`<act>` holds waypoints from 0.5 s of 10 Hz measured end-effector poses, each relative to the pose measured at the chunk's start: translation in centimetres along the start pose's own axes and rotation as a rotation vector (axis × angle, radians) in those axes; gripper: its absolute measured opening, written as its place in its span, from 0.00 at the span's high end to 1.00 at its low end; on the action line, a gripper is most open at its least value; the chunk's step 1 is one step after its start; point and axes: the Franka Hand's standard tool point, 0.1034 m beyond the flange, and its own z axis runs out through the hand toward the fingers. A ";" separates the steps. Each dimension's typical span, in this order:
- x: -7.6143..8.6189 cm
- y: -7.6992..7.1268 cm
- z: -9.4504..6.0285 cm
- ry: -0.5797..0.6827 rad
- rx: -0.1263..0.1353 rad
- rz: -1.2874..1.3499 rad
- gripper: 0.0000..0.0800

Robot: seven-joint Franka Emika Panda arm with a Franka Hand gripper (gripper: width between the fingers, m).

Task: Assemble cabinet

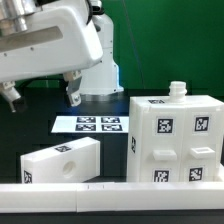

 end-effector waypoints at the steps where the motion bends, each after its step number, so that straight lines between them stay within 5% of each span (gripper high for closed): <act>1: 0.0 0.0 0.0 -0.001 0.000 0.000 0.00; 4: 0.0 0.4 0.5 -0.001 0.000 0.012 0.00; 5: 0.4 1.6 2.1 -0.005 -0.009 0.045 0.00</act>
Offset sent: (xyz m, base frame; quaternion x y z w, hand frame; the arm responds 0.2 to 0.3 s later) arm 0.0000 0.0000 0.0000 0.0000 0.0000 0.0000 1.0000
